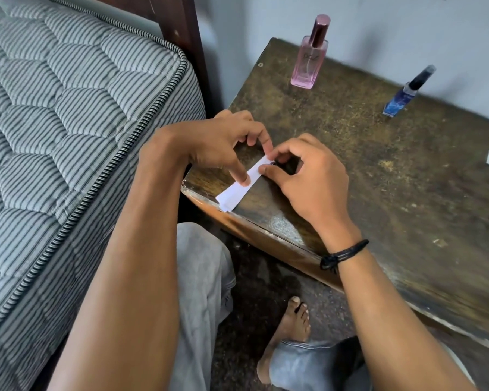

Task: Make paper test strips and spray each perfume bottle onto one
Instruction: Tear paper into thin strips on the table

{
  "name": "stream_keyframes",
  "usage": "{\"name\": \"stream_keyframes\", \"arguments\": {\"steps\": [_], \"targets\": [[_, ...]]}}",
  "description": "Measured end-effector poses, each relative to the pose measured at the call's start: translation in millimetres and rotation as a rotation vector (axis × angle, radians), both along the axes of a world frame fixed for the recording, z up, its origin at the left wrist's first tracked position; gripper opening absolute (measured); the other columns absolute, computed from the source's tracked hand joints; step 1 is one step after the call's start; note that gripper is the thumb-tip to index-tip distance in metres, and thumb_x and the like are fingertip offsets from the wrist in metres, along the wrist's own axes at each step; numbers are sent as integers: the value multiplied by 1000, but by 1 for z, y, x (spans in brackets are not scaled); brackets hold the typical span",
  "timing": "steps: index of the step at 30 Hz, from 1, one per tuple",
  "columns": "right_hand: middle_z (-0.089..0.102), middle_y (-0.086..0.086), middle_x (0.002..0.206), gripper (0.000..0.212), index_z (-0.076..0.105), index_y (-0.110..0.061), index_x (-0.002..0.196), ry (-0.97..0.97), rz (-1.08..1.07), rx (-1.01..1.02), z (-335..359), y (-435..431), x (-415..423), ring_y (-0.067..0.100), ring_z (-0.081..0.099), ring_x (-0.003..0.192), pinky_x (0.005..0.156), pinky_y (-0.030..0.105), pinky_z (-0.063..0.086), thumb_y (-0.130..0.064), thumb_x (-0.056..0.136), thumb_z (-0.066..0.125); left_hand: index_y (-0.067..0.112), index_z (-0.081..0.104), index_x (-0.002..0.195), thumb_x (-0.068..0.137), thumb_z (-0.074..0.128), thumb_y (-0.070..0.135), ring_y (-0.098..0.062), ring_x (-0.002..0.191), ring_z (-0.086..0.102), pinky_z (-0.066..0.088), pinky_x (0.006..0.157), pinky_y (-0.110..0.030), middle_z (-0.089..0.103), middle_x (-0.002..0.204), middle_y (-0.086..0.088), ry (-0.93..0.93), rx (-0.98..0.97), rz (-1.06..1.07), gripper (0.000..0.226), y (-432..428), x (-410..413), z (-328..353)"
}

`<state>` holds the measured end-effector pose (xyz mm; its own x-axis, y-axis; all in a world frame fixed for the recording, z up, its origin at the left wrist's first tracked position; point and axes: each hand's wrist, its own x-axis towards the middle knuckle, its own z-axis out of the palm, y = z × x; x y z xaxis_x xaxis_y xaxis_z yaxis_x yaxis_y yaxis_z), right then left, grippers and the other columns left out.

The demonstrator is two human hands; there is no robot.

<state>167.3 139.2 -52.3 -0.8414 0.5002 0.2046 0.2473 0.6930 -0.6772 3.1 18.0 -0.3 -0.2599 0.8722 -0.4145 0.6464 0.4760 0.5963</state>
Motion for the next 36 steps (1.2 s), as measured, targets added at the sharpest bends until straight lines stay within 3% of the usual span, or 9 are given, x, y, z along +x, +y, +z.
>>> {"name": "stream_keyframes", "arguments": {"steps": [7, 11, 17, 21, 27, 31, 36], "targets": [[60, -18, 86, 15, 73, -30, 86, 38, 17, -127, 2, 3, 0, 5, 54, 67, 61, 27, 43, -39, 82, 84, 53, 56, 110, 68, 90, 31, -15, 106, 40, 37, 93, -29, 45, 107, 5, 19, -22, -16, 58, 3, 0, 2], [68, -15, 88, 13, 75, -26, 85, 73, 20, -224, 3, 5, 0, 8, 61, 68, 66, 35, 52, -35, 82, 85, 51, 56, 111, 69, 89, 33, -14, 107, 39, 36, 91, -28, 44, 106, 6, 19, -26, -21, 56, 3, -1, 2], [66, -14, 86, 12, 77, -22, 83, 108, 10, -282, 3, 6, 1, 8, 62, 70, 68, 25, 49, -28, 81, 86, 49, 59, 109, 72, 87, 34, -16, 108, 39, 35, 93, -29, 44, 106, 7, 33, -19, -29, 49, 2, 0, 1], [67, -12, 83, 10, 77, -21, 83, 111, 24, -286, 5, 7, 2, 6, 60, 69, 67, 17, 44, -25, 82, 86, 47, 64, 105, 73, 87, 34, -12, 103, 38, 31, 84, -18, 42, 102, 12, 25, -2, -16, 42, 1, 0, 0], [70, -11, 83, 9, 77, -24, 84, 134, 24, -276, 6, 6, 1, 10, 64, 69, 68, 30, 53, -27, 83, 85, 33, 76, 96, 85, 77, 38, 3, 89, 45, 34, 78, -18, 49, 100, 15, -96, 69, 74, 12, 1, -2, 0], [71, -11, 86, 8, 78, -22, 90, 132, 35, -279, 4, 6, 0, 11, 68, 69, 70, 38, 57, -23, 84, 84, 26, 77, 95, 87, 76, 35, 13, 85, 46, 33, 73, -4, 52, 101, 17, -81, 51, 81, 12, 1, -2, 0], [72, -8, 92, 19, 79, -17, 102, 113, 63, -274, 6, 8, 2, 3, 69, 80, 80, 28, 58, -13, 84, 83, 25, 75, 90, 87, 76, 35, 4, 91, 48, 34, 78, -16, 54, 104, 15, -79, 42, 108, 10, 2, 0, 0]]}}
